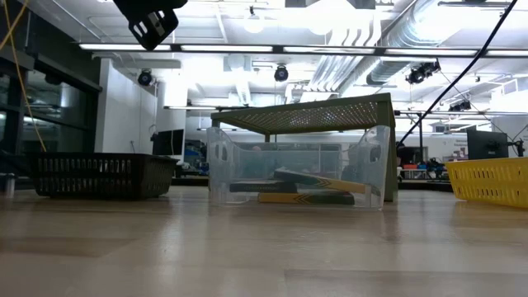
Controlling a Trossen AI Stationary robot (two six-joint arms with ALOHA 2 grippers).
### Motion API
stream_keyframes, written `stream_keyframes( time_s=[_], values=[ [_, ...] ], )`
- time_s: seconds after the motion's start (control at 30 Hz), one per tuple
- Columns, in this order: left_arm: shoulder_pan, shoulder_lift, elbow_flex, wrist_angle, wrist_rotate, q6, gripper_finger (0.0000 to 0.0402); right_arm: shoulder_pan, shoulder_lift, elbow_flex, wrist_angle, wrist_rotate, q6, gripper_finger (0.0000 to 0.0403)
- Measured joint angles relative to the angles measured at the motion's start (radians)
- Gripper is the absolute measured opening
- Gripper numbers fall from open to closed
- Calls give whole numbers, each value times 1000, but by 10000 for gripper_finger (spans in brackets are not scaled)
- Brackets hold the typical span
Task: Pick & Place Office Desk Supplies
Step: Put the top red spring keychain into the yellow bin
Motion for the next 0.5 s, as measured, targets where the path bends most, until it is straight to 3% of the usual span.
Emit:
stream_keyframes(
  time_s=[0.33, 0.5],
  values=[
    [0, 0, 0, 0, 0, 0, 78, 0, 8, 1, 4, -8, 24, 158],
    [0, 0, 0, 0, 0, 0, 78, 0, 8, 1, 7, -8, 24, 122]
  ],
)
